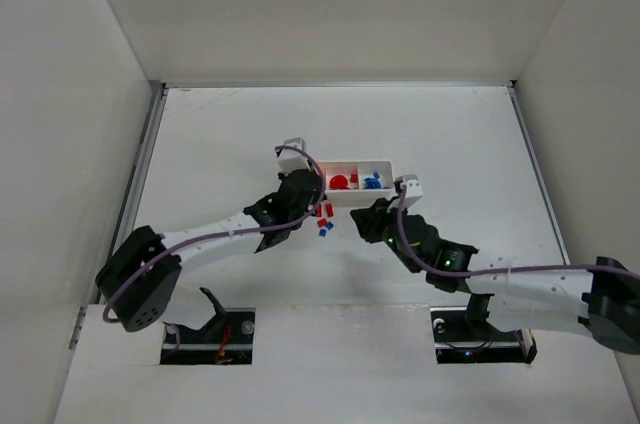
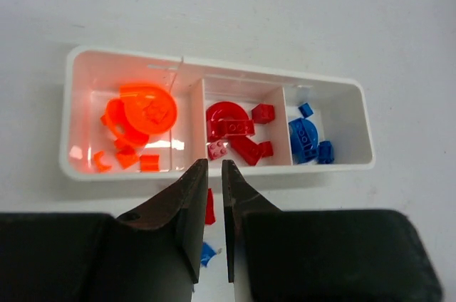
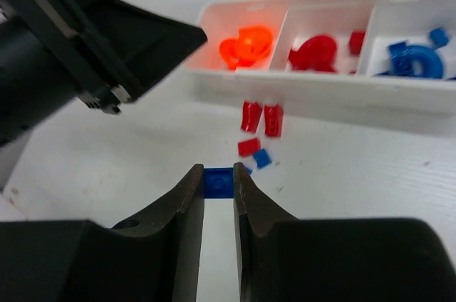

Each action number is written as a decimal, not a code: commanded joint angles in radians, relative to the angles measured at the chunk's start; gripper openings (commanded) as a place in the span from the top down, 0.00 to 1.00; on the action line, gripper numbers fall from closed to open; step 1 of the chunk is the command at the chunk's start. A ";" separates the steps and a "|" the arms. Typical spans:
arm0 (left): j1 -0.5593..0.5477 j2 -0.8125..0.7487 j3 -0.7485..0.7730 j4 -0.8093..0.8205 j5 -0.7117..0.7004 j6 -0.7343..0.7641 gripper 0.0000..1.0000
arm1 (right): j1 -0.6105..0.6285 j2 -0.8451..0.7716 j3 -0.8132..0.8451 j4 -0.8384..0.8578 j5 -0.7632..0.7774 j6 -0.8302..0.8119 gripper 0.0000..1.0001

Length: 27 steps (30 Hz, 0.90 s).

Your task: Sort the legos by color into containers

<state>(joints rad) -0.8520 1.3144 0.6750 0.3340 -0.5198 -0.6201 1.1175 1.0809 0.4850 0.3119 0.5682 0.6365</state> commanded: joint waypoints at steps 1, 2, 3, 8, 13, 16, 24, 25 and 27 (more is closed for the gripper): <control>0.015 0.101 0.107 0.072 0.055 0.039 0.88 | -0.070 -0.108 -0.020 -0.079 -0.005 -0.023 0.77; 0.017 0.138 0.133 0.079 0.058 0.040 0.88 | -0.095 -0.133 -0.020 -0.092 -0.016 -0.026 0.77; 0.018 0.175 0.156 0.083 0.060 0.042 0.88 | -0.121 -0.151 -0.019 -0.105 -0.031 -0.031 0.77; 0.041 0.331 0.251 0.089 0.101 0.034 0.88 | -0.276 -0.174 0.003 -0.122 -0.126 -0.054 0.77; 0.043 0.393 0.294 0.094 0.109 0.037 0.84 | -0.373 -0.106 0.043 -0.109 -0.189 -0.061 0.77; 0.049 0.396 0.298 0.096 0.109 0.040 0.79 | -0.422 -0.027 0.085 -0.089 -0.211 -0.086 0.77; 0.049 0.315 0.244 0.096 0.104 0.060 0.74 | -0.485 0.155 0.188 -0.071 -0.241 -0.123 0.77; 0.044 0.295 0.227 0.096 0.101 0.066 0.74 | -0.485 0.174 0.199 -0.071 -0.238 -0.127 0.77; 0.035 0.252 0.186 0.096 0.090 0.072 0.74 | -0.486 0.215 0.219 -0.071 -0.234 -0.136 0.77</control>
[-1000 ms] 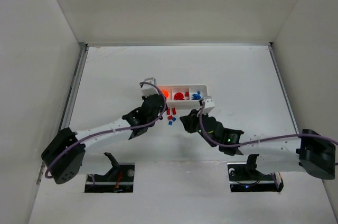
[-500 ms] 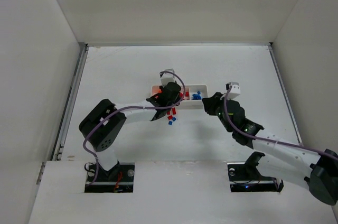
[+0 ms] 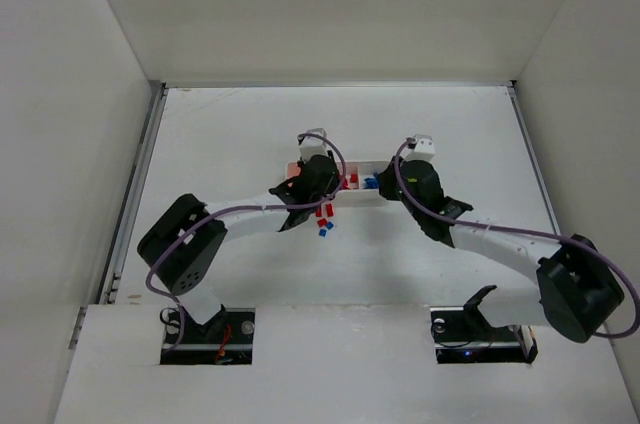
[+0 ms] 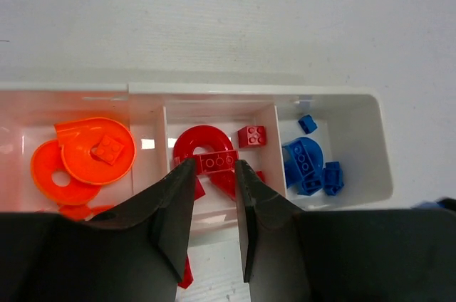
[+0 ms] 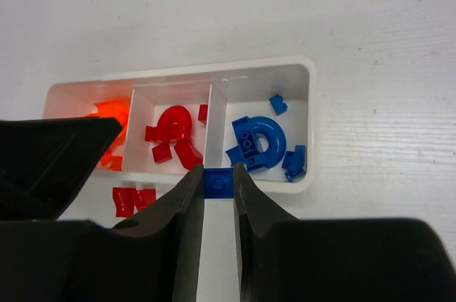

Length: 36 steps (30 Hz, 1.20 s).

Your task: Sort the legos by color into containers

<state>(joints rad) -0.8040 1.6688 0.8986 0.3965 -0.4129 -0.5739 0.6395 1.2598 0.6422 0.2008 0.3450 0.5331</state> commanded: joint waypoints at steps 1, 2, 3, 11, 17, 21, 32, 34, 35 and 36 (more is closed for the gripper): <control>-0.016 -0.122 -0.061 0.031 -0.023 0.023 0.74 | -0.010 0.056 0.069 0.042 -0.008 -0.038 0.77; -0.020 -0.145 -0.087 0.030 -0.030 0.022 0.74 | -0.013 0.076 0.077 0.042 -0.005 -0.039 0.76; -0.028 -0.170 -0.114 0.030 -0.035 0.022 0.74 | -0.014 0.093 0.085 0.042 0.002 -0.039 0.74; -0.115 -0.360 -0.331 -0.011 -0.116 -0.006 0.73 | 0.005 0.058 0.065 0.055 0.072 -0.039 0.55; -0.169 -0.377 -0.402 -0.039 -0.142 -0.046 0.71 | 0.116 -0.025 -0.006 0.061 0.118 0.002 0.62; -0.168 -0.333 -0.389 -0.016 -0.141 -0.055 0.68 | 0.199 -0.030 -0.029 0.065 0.156 0.021 0.61; -0.114 -0.133 -0.273 0.042 -0.119 0.002 0.69 | 0.286 -0.026 -0.084 0.101 0.193 0.062 0.61; -0.106 -0.113 -0.264 0.050 -0.118 0.002 0.69 | 0.294 -0.033 -0.090 0.101 0.195 0.065 0.61; -0.105 -0.104 -0.259 0.053 -0.115 0.003 0.69 | 0.298 -0.034 -0.093 0.101 0.195 0.067 0.61; -0.102 -0.100 -0.254 0.054 -0.112 0.005 0.70 | 0.303 -0.034 -0.093 0.103 0.195 0.068 0.61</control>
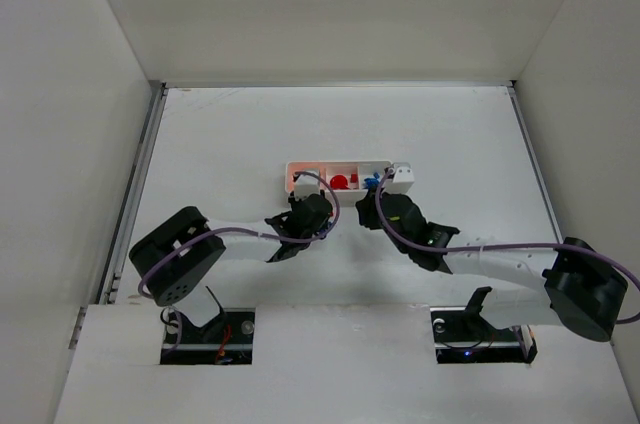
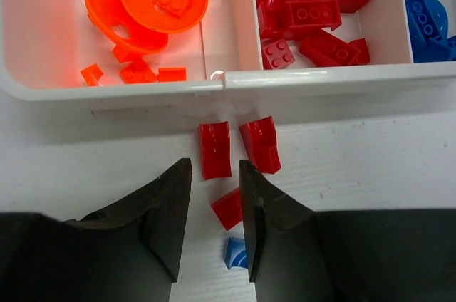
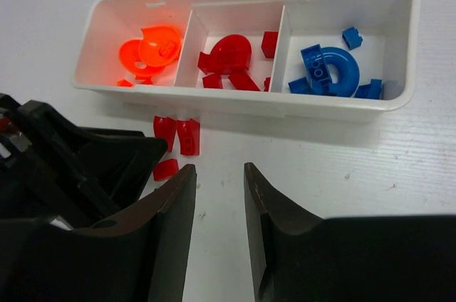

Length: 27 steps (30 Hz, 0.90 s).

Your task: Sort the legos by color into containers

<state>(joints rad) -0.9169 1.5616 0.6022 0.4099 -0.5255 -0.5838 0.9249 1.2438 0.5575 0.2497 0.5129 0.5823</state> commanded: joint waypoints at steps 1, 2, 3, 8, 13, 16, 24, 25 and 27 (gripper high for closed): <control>0.014 0.015 0.047 0.043 0.001 0.018 0.70 | 0.021 -0.015 -0.008 0.054 0.027 0.021 0.61; 0.017 0.023 0.050 0.043 -0.001 0.021 0.71 | 0.025 -0.012 -0.010 0.056 0.029 0.021 0.61; 0.020 0.031 0.054 0.043 -0.002 0.022 0.71 | 0.030 -0.009 -0.010 0.059 0.032 0.022 0.61; 0.033 0.072 0.076 0.038 -0.010 0.030 0.73 | 0.050 -0.010 -0.011 0.065 0.042 0.025 0.61; 0.033 0.092 0.085 0.035 -0.011 0.036 0.80 | 0.068 -0.014 -0.013 0.065 0.052 0.027 0.59; 0.028 0.068 0.068 0.033 -0.011 0.036 0.87 | 0.084 -0.009 -0.019 0.065 0.062 0.036 0.58; -0.009 -0.153 -0.039 0.004 -0.016 0.007 0.89 | 0.139 0.080 -0.038 0.100 0.062 0.068 0.58; -0.010 -0.188 -0.048 -0.009 -0.013 -0.001 0.89 | 0.151 0.097 -0.036 0.111 0.062 0.067 0.58; -0.006 -0.253 -0.056 -0.035 -0.004 -0.014 0.89 | 0.189 0.127 -0.031 0.141 0.065 0.059 0.58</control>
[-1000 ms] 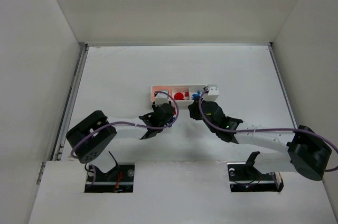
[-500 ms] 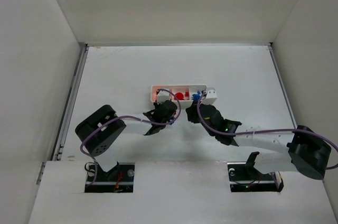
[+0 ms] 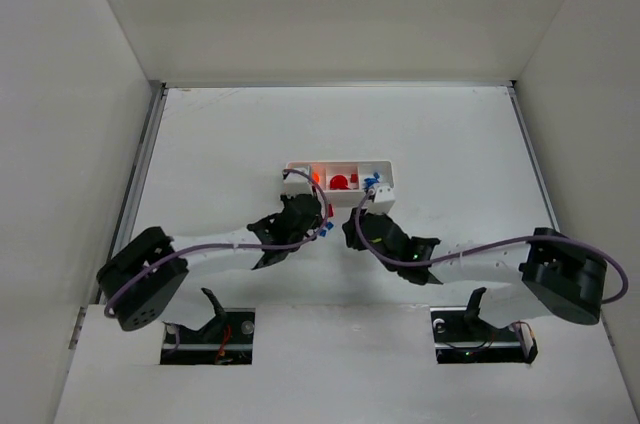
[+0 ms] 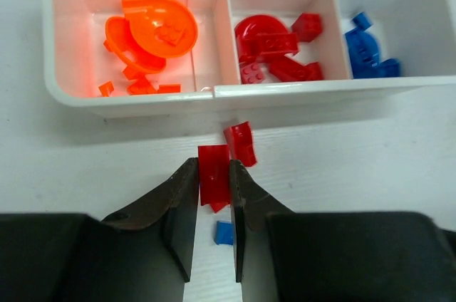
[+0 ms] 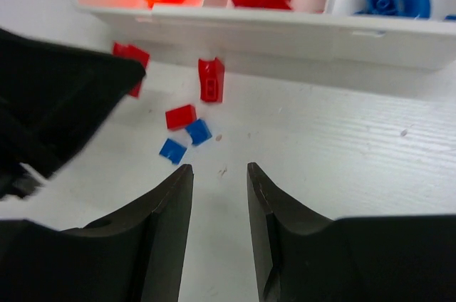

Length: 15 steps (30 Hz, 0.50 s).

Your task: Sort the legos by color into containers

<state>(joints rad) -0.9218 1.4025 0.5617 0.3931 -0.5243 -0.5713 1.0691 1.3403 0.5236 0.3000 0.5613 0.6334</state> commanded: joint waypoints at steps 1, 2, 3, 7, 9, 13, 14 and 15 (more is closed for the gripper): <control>0.005 -0.118 -0.016 -0.029 0.004 -0.029 0.88 | 0.062 0.042 0.004 0.108 0.020 0.006 0.58; 0.010 -0.137 -0.008 -0.039 0.016 -0.029 0.88 | 0.077 0.051 0.006 0.123 0.023 0.003 0.58; 0.021 -0.143 0.006 -0.045 0.030 -0.024 0.88 | 0.091 0.060 0.006 0.135 0.034 0.003 0.58; 0.059 -0.097 0.084 -0.040 0.096 -0.016 0.88 | 0.133 0.066 -0.017 0.143 0.107 0.040 0.57; 0.070 -0.041 0.137 -0.031 0.125 -0.013 0.87 | 0.136 0.053 -0.033 0.131 0.111 0.061 0.57; 0.090 0.100 0.249 -0.002 0.161 0.004 0.87 | 0.136 0.049 -0.045 0.105 0.104 0.107 0.56; 0.096 0.133 0.276 0.001 0.168 0.007 0.87 | 0.136 0.059 -0.045 0.103 0.103 0.109 0.56; 0.100 0.165 0.302 0.003 0.171 0.007 0.87 | 0.136 0.071 -0.042 0.103 0.103 0.109 0.55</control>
<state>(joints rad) -0.8341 1.5177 0.7876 0.3630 -0.3939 -0.5808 1.1992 1.4044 0.4824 0.3733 0.6334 0.7052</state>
